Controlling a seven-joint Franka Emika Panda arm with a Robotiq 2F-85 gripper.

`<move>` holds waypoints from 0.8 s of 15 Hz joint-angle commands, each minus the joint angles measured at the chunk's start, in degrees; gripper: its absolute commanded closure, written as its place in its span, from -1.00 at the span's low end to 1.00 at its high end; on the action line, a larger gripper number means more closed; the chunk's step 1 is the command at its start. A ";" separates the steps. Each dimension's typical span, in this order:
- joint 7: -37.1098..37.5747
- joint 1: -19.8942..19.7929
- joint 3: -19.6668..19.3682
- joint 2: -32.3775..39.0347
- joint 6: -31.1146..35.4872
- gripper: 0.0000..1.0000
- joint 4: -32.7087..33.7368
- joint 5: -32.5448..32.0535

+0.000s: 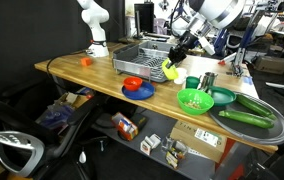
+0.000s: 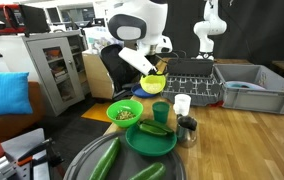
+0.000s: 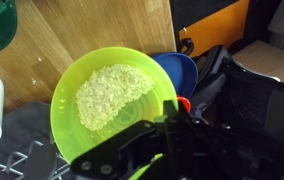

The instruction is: Pour the contents of the yellow bowl into the green bowl

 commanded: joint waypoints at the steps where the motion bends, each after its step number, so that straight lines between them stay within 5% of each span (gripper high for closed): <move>1: -5.65 -0.98 0.05 0.36 -3.48 0.98 0.71 6.63; 3: -4.33 1.80 -2.57 0.08 -2.28 0.98 0.37 6.24; 12: -4.64 2.69 -3.66 0.33 -3.18 0.98 0.62 6.23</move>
